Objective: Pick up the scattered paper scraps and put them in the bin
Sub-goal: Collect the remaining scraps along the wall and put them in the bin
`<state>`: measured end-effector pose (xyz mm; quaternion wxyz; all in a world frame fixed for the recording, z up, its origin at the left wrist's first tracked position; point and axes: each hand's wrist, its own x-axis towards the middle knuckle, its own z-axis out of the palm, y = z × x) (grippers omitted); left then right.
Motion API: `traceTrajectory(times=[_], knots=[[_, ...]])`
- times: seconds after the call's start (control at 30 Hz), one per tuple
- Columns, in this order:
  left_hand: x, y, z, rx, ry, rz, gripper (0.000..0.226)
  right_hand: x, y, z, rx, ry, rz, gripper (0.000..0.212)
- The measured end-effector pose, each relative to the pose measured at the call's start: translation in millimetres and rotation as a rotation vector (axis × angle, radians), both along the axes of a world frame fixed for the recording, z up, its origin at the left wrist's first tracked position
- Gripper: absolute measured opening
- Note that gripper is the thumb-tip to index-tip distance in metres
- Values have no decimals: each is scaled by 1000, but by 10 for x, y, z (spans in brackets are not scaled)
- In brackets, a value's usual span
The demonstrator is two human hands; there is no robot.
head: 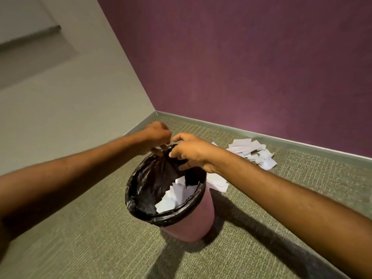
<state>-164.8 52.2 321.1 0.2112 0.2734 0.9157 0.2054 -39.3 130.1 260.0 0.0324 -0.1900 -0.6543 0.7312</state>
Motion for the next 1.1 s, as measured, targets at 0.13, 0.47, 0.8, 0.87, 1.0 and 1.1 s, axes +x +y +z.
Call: traceTrajectory(times=[0.13,0.47,0.8,0.87,1.0,1.1], knots=[[125,446,16,64,-13,-94,19,206,340,111,22,17,-108,41],[7,1120,-325,55,-124,-247,16,881,1203,243,99,-119,-392,22],[-177,1743,-757,72,-272,-350,25,796,1706,238,249,-303,-444,22],[-223,1864,-806,64,-291,-375,28,710,1775,255,311,-351,-416,19],[-347,2081,-920,48,-346,-389,36,482,1940,318,394,-429,-412,6],[-406,2212,-942,-54,-390,-427,44,291,2071,288,412,-472,-432,7]])
